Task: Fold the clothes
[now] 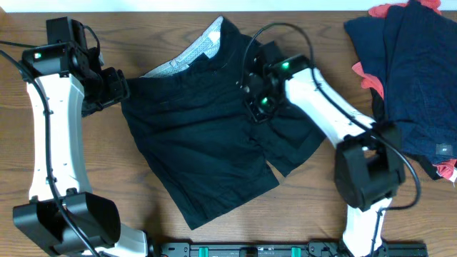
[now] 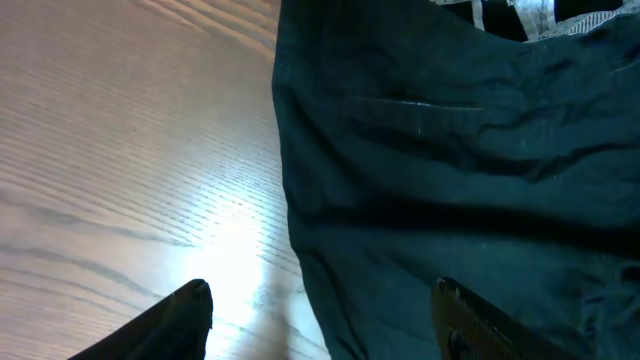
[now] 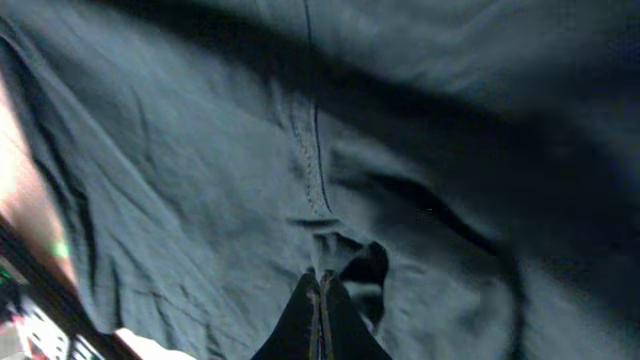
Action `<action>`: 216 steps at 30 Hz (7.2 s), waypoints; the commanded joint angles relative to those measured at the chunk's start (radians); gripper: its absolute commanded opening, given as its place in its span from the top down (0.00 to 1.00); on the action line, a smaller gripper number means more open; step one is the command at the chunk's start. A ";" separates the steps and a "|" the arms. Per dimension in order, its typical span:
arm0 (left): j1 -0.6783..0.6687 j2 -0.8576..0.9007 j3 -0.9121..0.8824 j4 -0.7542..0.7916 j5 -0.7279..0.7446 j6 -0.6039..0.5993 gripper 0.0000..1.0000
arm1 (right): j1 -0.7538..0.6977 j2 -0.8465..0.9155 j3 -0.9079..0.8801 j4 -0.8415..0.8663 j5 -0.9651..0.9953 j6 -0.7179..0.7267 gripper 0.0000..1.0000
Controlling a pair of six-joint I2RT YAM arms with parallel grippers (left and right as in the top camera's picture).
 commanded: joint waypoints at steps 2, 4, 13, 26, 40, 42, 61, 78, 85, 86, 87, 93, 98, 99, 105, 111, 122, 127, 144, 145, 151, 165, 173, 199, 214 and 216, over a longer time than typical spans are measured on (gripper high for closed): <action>0.000 0.013 0.011 0.001 -0.015 0.010 0.28 | 0.021 0.051 -0.011 0.001 0.005 -0.045 0.99; 0.000 0.015 0.011 0.008 -0.015 0.010 0.28 | 0.021 0.072 -0.011 0.007 0.014 -0.045 0.99; -0.018 0.017 0.011 0.058 -0.014 0.010 0.29 | 0.000 0.145 -0.011 0.059 0.111 -0.040 0.99; -0.210 0.076 0.011 0.235 -0.015 0.075 0.29 | -0.155 0.175 -0.011 0.134 0.181 -0.047 0.99; -0.269 0.258 0.011 0.367 -0.014 0.084 0.29 | -0.308 0.272 -0.011 0.472 0.412 -0.240 0.99; -0.280 0.276 0.011 0.382 -0.014 0.108 0.29 | -0.333 0.273 -0.011 0.500 0.452 -0.240 0.99; -0.424 0.377 0.011 0.687 0.004 0.359 0.01 | -0.370 -0.037 0.186 0.136 0.137 -0.218 0.39; -0.446 0.526 0.011 0.727 -0.006 0.352 0.76 | -0.396 -0.120 0.185 0.110 0.147 -0.055 0.44; -0.426 0.525 0.011 0.672 -0.192 0.035 0.94 | -0.391 -0.120 0.185 0.103 0.146 -0.054 0.48; -0.422 0.525 0.011 0.658 -0.191 0.009 0.94 | -0.389 -0.120 0.185 0.101 0.147 -0.055 0.48; -0.415 0.525 0.011 0.639 -0.191 -0.031 0.94 | -0.388 -0.120 0.185 0.097 0.147 -0.055 0.48; -0.370 0.525 0.011 0.504 -0.190 -0.229 0.93 | -0.380 -0.119 0.185 0.087 0.146 -0.054 0.48; -0.344 0.524 0.011 0.451 -0.190 -0.220 0.06 | -0.376 -0.119 0.185 0.075 0.146 -0.053 0.46; -0.337 0.520 0.011 0.439 -0.191 -0.215 0.02 | -0.375 -0.119 0.185 0.068 0.146 -0.046 0.40; -0.277 0.438 0.011 0.324 -0.191 -0.215 0.02 | -0.376 -0.121 0.185 -0.032 0.132 -0.015 0.20; -0.215 0.291 0.011 0.200 -0.191 -0.088 0.02 | -0.375 -0.150 0.185 -0.136 0.068 -0.014 0.14; -0.134 0.229 0.011 0.009 -0.190 0.048 0.02 | -0.377 -0.357 0.185 -0.381 0.116 0.000 0.20; -0.133 0.142 0.011 -0.010 -0.137 0.047 0.01 | -0.375 -0.497 0.185 -0.480 0.201 0.082 0.18; -0.134 0.023 -0.262 0.051 0.056 0.134 0.02 | -0.243 -0.608 -0.328 -0.293 0.209 0.325 0.14; -0.134 0.023 -0.296 0.098 0.079 0.162 0.02 | -0.227 -0.608 -0.362 -0.253 0.192 0.327 0.14; -0.134 0.030 -0.427 0.308 0.111 0.162 0.02 | -0.178 -0.608 -0.492 -0.129 0.174 0.347 0.15; -0.134 0.111 -0.561 0.546 0.110 -0.241 0.11 | -0.176 -0.608 -0.727 0.013 0.304 0.628 0.15; -0.134 0.120 -0.665 0.736 0.103 -0.356 0.18 | -0.176 -0.608 -0.733 0.047 0.335 0.645 0.14; -0.134 0.121 -0.737 0.814 0.072 -0.381 0.94 | -0.067 -0.608 -0.855 0.067 0.282 0.806 0.15; -0.134 0.121 -0.737 0.792 0.072 -0.380 0.95 | -0.067 -0.608 -0.964 0.276 0.357 0.797 0.41; -0.134 0.121 -0.737 0.792 0.072 -0.380 0.94 | -0.067 -0.608 -0.987 0.304 0.357 0.798 0.41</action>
